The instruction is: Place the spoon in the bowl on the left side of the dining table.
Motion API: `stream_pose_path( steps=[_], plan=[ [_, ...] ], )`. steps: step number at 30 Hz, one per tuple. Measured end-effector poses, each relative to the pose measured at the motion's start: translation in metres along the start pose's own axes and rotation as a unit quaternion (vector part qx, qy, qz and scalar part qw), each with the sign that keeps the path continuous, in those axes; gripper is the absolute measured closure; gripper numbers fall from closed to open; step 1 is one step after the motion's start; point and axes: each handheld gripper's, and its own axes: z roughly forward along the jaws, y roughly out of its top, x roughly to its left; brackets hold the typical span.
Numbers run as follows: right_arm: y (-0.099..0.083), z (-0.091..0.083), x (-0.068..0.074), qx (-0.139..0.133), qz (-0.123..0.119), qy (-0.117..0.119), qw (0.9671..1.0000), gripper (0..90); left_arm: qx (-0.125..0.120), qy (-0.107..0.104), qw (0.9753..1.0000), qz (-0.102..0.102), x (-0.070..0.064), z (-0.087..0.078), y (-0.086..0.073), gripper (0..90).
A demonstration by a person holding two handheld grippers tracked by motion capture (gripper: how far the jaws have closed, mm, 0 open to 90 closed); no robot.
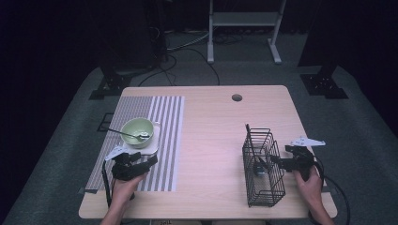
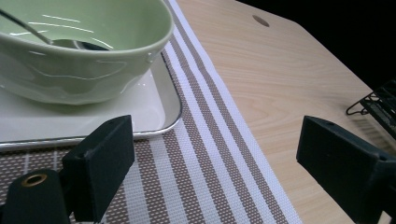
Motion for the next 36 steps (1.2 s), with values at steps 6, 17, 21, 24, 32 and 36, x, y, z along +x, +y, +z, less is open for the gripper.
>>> stream_pose_path(
  steps=[6, 17, 21, 24, 32, 36],
  plan=[
    [0.000, 0.000, 0.000, -0.001, 0.001, 0.001, 1.0000, 13.0, 0.006, -0.007, 0.9999, 0.014, -0.008, 0.003, -0.001, 10.6],
    [-0.001, -0.001, 0.000, -0.001, -0.001, 0.000, 1.0000, 13.0, 0.015, -0.013, 0.9989, 0.042, -0.021, 0.004, -0.003, 10.5],
    [-0.001, -0.001, 0.000, -0.001, -0.001, -0.001, 1.0000, 13.0, 0.018, -0.016, 0.9985, 0.049, -0.025, 0.004, -0.004, 10.5],
    [-0.001, -0.001, 0.000, -0.002, -0.001, -0.001, 1.0000, 13.0, 0.022, -0.017, 0.9979, 0.058, -0.031, 0.006, -0.005, 10.5],
    [-0.001, -0.001, 0.000, -0.002, 0.000, 0.000, 1.0000, 13.0, 0.029, -0.022, 0.9967, 0.073, -0.037, 0.007, -0.006, 10.5],
    [-0.001, -0.001, 0.000, -0.002, 0.000, 0.000, 1.0000, 13.1, 0.030, -0.022, 0.9962, 0.079, -0.038, 0.008, -0.006, 10.5]
  ],
)
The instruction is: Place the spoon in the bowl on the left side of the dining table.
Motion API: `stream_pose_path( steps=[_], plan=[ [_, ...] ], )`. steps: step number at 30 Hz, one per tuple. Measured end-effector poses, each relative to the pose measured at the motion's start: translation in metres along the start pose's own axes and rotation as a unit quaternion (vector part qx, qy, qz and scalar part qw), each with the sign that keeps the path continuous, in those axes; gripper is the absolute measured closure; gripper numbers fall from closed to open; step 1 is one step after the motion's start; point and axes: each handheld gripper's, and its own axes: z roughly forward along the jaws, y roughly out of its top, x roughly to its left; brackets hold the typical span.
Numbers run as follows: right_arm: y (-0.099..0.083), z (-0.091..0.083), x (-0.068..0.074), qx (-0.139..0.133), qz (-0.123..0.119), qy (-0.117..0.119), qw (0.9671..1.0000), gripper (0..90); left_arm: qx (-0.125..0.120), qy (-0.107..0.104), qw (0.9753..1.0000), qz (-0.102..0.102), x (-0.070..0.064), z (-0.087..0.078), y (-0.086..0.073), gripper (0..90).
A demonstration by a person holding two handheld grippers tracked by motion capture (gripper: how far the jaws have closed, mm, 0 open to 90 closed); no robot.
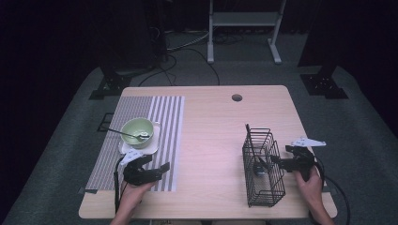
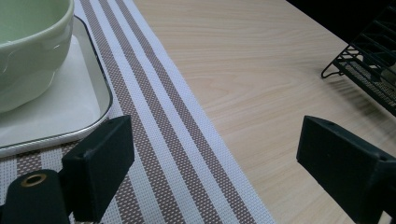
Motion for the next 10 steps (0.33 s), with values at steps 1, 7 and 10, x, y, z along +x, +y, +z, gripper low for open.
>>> stream_pose_path(
  steps=[1, 7, 10],
  plan=[
    [0.0000, -0.0001, 0.0001, 0.000, 0.000, 0.000, 1.0000, 13.0, 0.000, 0.000, 1.0000, 0.000, 0.0000, 0.0000, 0.0000, 10.5],
    [0.0000, -0.0004, -0.0003, -0.001, 0.002, 0.001, 1.0000, 13.0, -0.001, -0.002, 1.0000, 0.002, -0.0009, 0.0011, 0.0003, 10.1],
    [-0.0002, -0.0007, -0.0007, -0.003, 0.003, 0.004, 1.0000, 13.0, -0.001, -0.002, 1.0000, 0.003, -0.0012, 0.0020, 0.0003, 10.1]
  ],
)
